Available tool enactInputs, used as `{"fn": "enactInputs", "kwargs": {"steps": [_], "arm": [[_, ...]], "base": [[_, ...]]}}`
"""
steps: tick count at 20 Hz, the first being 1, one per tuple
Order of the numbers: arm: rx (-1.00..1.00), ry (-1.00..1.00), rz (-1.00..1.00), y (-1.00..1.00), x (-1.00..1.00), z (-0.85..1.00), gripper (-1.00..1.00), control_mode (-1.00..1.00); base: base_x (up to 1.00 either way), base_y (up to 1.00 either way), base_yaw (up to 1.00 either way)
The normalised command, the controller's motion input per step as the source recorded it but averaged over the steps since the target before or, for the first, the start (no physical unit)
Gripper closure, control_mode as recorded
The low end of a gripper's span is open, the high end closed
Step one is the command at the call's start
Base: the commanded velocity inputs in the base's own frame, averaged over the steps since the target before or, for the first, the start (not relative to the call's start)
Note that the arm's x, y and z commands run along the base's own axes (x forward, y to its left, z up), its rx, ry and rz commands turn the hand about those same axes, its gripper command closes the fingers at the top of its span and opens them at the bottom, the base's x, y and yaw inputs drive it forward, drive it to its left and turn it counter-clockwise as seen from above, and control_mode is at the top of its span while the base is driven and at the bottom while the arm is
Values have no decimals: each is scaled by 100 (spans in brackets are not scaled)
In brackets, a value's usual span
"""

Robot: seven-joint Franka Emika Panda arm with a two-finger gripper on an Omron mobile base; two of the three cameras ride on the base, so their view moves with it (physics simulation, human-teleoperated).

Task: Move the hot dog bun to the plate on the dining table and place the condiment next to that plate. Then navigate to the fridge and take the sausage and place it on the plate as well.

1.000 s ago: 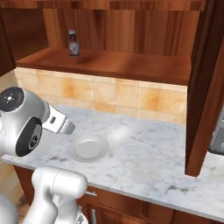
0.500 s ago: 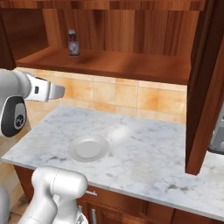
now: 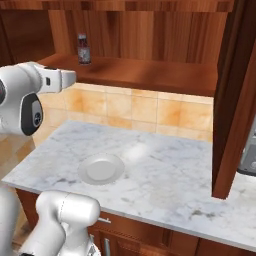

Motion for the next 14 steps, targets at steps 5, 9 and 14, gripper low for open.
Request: {"fn": "enactInputs", "kwargs": {"steps": [5, 9, 14], "arm": [[0, 0, 0, 3, 42, 3, -100, -100], [0, 3, 0, 1, 27, 0, -100, -100], [0, 5, 0, 17, 70, 3, -100, -100]], "base": [[0, 0, 0], [0, 0, 0], [0, 0, 0]]}}
